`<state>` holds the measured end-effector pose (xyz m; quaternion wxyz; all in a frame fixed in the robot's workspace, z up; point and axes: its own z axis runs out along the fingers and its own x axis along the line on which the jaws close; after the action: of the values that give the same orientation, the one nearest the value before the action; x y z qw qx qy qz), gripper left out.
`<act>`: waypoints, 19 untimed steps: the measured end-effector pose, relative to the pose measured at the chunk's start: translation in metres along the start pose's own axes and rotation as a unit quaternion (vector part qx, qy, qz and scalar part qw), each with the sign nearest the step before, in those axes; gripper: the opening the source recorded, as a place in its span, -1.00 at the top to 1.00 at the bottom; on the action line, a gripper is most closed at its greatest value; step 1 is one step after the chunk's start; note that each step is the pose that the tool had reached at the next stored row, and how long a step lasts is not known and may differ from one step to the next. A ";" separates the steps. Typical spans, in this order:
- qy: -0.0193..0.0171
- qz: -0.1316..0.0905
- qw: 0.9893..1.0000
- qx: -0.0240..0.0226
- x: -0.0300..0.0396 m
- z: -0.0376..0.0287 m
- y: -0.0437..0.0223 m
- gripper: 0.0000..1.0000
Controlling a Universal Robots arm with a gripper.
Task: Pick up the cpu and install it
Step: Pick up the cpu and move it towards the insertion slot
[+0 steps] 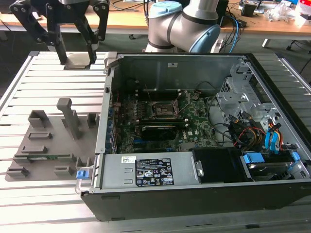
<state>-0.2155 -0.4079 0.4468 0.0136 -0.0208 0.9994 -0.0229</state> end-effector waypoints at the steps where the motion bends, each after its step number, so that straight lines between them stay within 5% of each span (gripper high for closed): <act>1: 0.000 0.000 1.000 0.000 -0.0029 0.0001 0.0000 -0.09; 4: 0.000 0.000 1.000 0.000 -0.0119 0.0004 -0.0002 -0.09; 9: 0.001 0.000 1.000 -0.002 -0.0437 0.0024 0.0030 -0.09; 11: 0.001 0.000 1.000 -0.017 -0.0473 0.0032 0.0045 -0.09; 12: 0.001 0.000 1.000 -0.019 -0.0479 0.0043 0.0051 -0.09; 19: 0.004 0.000 1.000 -0.019 -0.0599 0.0232 0.0138 -0.09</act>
<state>-0.1556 -0.3927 0.4245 0.0095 -0.0206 0.9997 -0.0037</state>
